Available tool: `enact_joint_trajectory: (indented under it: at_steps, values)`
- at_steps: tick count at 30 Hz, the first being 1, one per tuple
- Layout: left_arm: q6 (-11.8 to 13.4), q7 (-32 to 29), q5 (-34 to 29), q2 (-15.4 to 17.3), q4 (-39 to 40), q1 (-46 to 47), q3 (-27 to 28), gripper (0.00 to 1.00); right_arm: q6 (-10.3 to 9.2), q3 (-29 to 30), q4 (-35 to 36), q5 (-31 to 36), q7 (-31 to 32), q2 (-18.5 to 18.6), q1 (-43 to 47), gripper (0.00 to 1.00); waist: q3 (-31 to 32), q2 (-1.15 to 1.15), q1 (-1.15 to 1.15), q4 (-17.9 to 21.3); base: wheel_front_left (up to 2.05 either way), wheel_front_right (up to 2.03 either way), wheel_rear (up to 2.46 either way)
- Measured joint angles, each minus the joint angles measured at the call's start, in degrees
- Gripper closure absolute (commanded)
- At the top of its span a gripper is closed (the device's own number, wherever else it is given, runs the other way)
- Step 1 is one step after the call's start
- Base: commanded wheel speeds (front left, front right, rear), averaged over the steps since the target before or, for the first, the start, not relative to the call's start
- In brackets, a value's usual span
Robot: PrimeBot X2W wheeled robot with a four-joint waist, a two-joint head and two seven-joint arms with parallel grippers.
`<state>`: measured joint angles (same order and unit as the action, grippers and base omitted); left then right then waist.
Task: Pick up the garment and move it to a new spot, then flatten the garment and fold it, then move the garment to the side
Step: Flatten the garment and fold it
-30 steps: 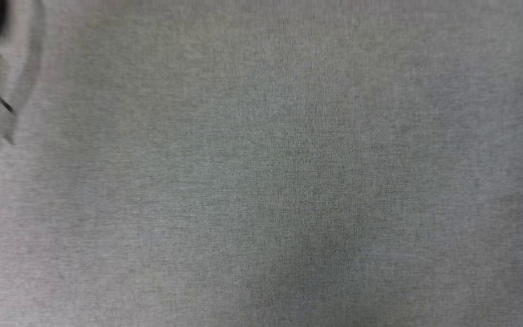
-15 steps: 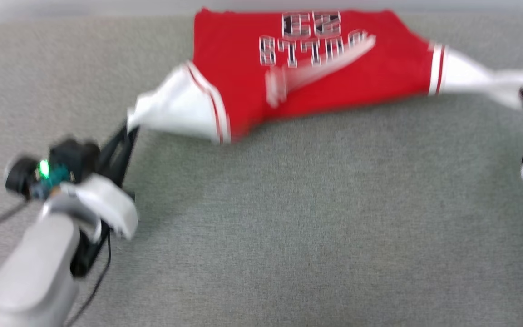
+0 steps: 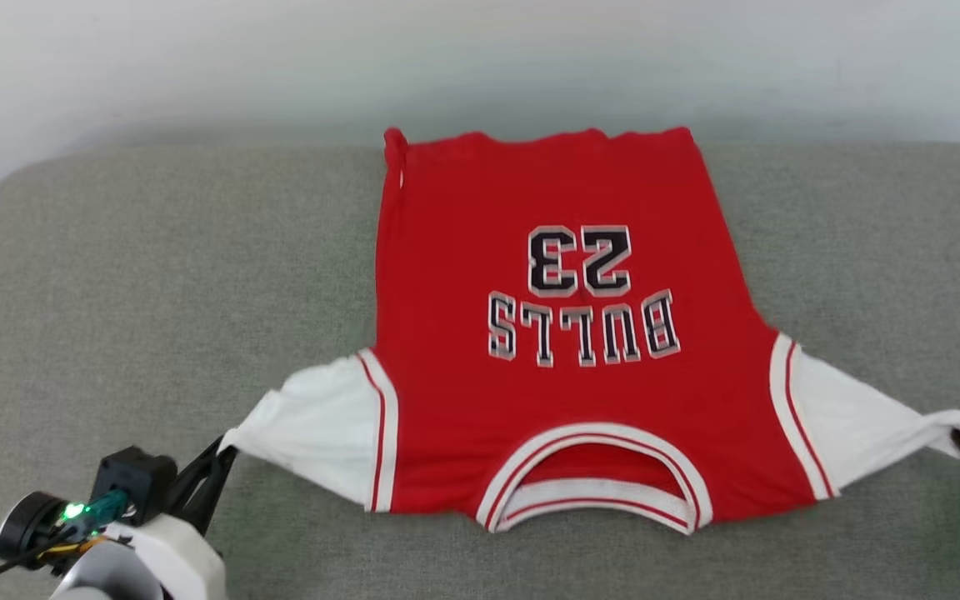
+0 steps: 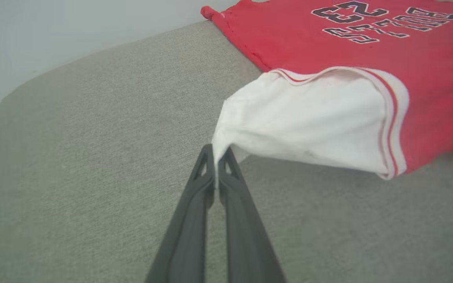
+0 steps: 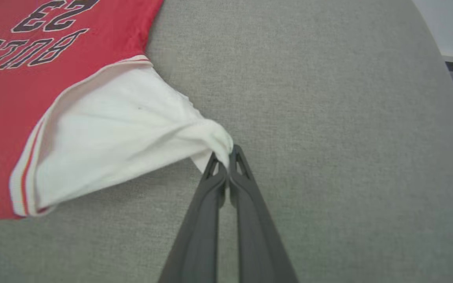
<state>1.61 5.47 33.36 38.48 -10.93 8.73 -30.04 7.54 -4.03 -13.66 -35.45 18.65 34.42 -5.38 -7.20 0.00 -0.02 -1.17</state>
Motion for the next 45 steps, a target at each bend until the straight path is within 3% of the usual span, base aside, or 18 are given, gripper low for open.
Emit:
enact_joint_trajectory:
  at_steps: [6, 11, 17, 18, 19, 25, 33, 36, 45]
  values:
    - [1.2, -1.99, 2.38, 2.91, 3.53, -6.69, 0.52, 1.0, 0.01, 1.26, 4.85, -4.25, 10.35, 2.37, 8.49, 1.0, 2.77, 0.0, 0.0, 0.65, 0.0, 0.0, 0.0]
    - [1.07, -5.69, 5.6, 2.35, 6.17, -13.05, -1.92, 1.0, 0.0, 3.14, 10.34, -5.53, 16.22, 4.5, 14.28, 1.0, 4.06, 0.0, 0.0, 1.47, 0.0, 0.0, 0.0]
    - [0.91, -5.42, 6.08, 1.1, 7.49, -13.22, -2.64, 1.0, -0.01, 4.7, 13.61, -4.7, 19.54, 2.7, 17.33, 0.98, 3.18, 0.0, 0.01, 1.19, 0.0, 0.0, 0.0]
    - [0.78, -5.22, 6.05, 0.98, 7.9, -12.67, -2.54, 1.0, -0.02, 5.0, 13.95, -4.09, 19.83, 2.53, 17.33, 0.06, 2.93, 0.0, 0.01, 1.04, 0.0, 0.0, 0.0]
    - [0.15, -5.2, 6.05, 1.09, 8.45, -12.06, -2.56, 1.0, -0.02, 5.47, 14.32, -3.75, 20.37, 2.35, 17.25, 0.0, 2.67, 0.0, 0.01, 0.85, 0.0, 0.0, 0.0]
    - [-0.49, -6.83, 6.32, 2.3, 12.82, -10.38, -2.18, 1.0, -0.03, 7.64, 19.11, -3.33, 24.21, 1.16, 13.86, 0.0, 0.72, 0.0, 0.02, -0.52, 0.0, 0.0, 0.0]
    - [-0.4, -10.43, 7.05, 4.11, 22.28, -9.72, -2.5, 1.0, -0.03, 11.33, 26.93, -3.47, 37.24, -3.48, -1.12, 0.0, -4.17, 0.0, 0.02, -3.22, 0.0, 0.0, 0.0]
    - [-0.33, -12.32, 6.08, 4.94, 26.79, -8.86, -3.07, 1.0, -0.03, 12.41, 25.99, -2.16, 42.5, -5.16, -8.51, 0.0, -6.76, 0.0, 0.03, -4.95, 0.0, 0.0, 0.0]
    - [-0.59, -16.61, 2.89, 6.02, 35.84, -5.0, -4.87, 1.0, -0.03, 13.04, 17.18, 9.01, 55.88, -4.61, -32.2, 0.0, -16.0, 0.0, 0.03, -11.86, 0.0, 0.0, 0.0]
